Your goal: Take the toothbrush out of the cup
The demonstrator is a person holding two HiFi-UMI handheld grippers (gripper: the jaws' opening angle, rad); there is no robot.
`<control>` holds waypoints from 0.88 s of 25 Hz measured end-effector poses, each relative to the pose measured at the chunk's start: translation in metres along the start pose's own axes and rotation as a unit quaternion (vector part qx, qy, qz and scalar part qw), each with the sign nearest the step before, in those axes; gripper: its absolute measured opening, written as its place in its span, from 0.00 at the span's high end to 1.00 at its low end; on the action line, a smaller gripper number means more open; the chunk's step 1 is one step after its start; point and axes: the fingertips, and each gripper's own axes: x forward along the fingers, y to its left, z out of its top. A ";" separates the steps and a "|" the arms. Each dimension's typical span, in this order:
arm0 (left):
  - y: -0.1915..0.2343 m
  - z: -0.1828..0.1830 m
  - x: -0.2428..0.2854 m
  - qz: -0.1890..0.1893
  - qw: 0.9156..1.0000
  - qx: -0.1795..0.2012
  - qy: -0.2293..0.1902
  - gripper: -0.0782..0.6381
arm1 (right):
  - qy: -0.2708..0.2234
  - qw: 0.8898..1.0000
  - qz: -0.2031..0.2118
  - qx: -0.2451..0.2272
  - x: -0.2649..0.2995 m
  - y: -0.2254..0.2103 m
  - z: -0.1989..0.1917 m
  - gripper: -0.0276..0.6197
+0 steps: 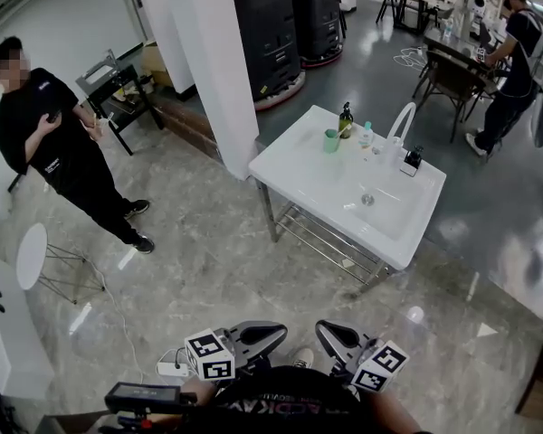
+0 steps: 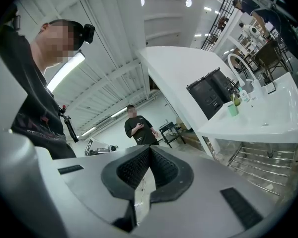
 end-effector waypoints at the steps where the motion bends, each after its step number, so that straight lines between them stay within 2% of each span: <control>1: 0.001 0.002 -0.001 -0.002 1.000 0.002 0.003 0.88 | -0.002 1.000 -0.003 0.001 0.002 -0.001 0.001 0.95; 10: 0.027 0.030 -0.019 -0.039 0.999 0.020 0.024 0.88 | -0.024 0.999 -0.043 -0.004 0.040 -0.003 0.015 0.95; 22: 0.091 0.083 -0.080 -0.072 0.997 0.032 0.020 0.88 | -0.072 0.990 -0.120 -0.034 0.116 -0.010 0.042 0.94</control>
